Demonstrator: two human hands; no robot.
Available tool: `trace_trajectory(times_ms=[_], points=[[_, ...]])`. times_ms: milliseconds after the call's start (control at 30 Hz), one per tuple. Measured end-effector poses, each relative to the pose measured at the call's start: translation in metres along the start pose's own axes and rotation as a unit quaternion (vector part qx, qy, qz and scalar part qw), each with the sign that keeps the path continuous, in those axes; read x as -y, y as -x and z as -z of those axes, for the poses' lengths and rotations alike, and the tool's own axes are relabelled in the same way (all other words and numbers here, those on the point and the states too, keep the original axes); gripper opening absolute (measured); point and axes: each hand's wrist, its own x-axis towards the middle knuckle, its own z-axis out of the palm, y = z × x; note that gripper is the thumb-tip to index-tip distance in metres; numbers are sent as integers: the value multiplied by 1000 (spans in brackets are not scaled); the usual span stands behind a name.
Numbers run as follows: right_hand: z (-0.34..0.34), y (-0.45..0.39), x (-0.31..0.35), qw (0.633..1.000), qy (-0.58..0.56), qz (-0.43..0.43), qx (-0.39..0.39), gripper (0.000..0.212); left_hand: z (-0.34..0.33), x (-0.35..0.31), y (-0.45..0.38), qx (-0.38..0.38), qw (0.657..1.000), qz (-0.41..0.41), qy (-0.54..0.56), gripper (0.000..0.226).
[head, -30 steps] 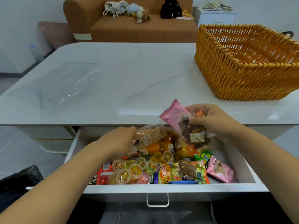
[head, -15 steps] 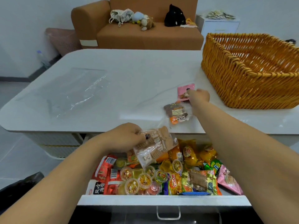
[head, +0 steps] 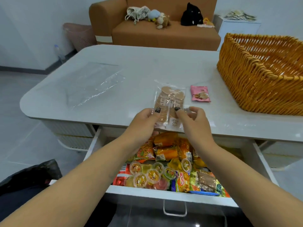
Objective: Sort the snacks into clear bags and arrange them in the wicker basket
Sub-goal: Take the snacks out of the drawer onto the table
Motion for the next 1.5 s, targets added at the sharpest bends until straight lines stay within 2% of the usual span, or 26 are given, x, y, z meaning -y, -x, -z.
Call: trace_trajectory(times_ms=[133,200,300,400,533,600,667,733,833,900,933,967,1033,1067,1100,1167,1300,1433,1500], points=[[-14,-13,12,983,-153,-80,66,27,-8,1,-3,-7,1000,4,-22,28],[-20,-26,7,983,-141,-95,64,19,-4,-1,-8,-21,998,6,-60,31],[-26,-55,-1,983,-136,-122,17,20,8,-6,-16,-51,997,36,-52,57],[-29,-90,-1,988,-115,-105,-8,16,19,-10,-20,-64,996,48,-26,57],[-37,-127,10,992,-97,-79,-19,28,22,-8,-22,-35,996,61,-46,56],[-41,-140,22,988,-128,-85,11,29,20,-5,-24,-22,995,67,-65,58],[-41,-149,32,984,-149,-79,65,20,19,-1,-27,-1,992,72,-101,62],[-34,-146,38,993,-56,-21,99,9,20,2,-27,41,984,71,-156,60],[-4,-99,19,976,128,150,91,34,26,6,-20,139,954,47,-261,49],[31,-44,-13,930,210,273,129,42,27,14,-12,210,916,29,-342,52],[49,-18,-32,899,270,303,165,46,26,22,-8,241,887,27,-392,56],[65,3,-48,861,348,303,215,47,25,31,-5,266,855,31,-443,62],[87,25,-75,775,492,237,317,39,23,52,-2,293,792,60,-531,75],[92,32,-85,758,525,184,342,32,22,62,-2,297,769,81,-560,81],[93,38,-85,763,531,129,345,40,20,71,-2,298,755,98,-576,88],[94,39,-88,786,527,49,319,66,15,83,-1,298,748,119,-581,99],[91,40,-94,817,473,-13,328,80,-1,102,2,290,762,126,-565,103],[86,35,-105,831,435,16,347,100,-15,120,3,252,762,90,-590,101],[78,32,-109,823,428,35,372,107,-18,123,2,244,755,73,-604,95]])
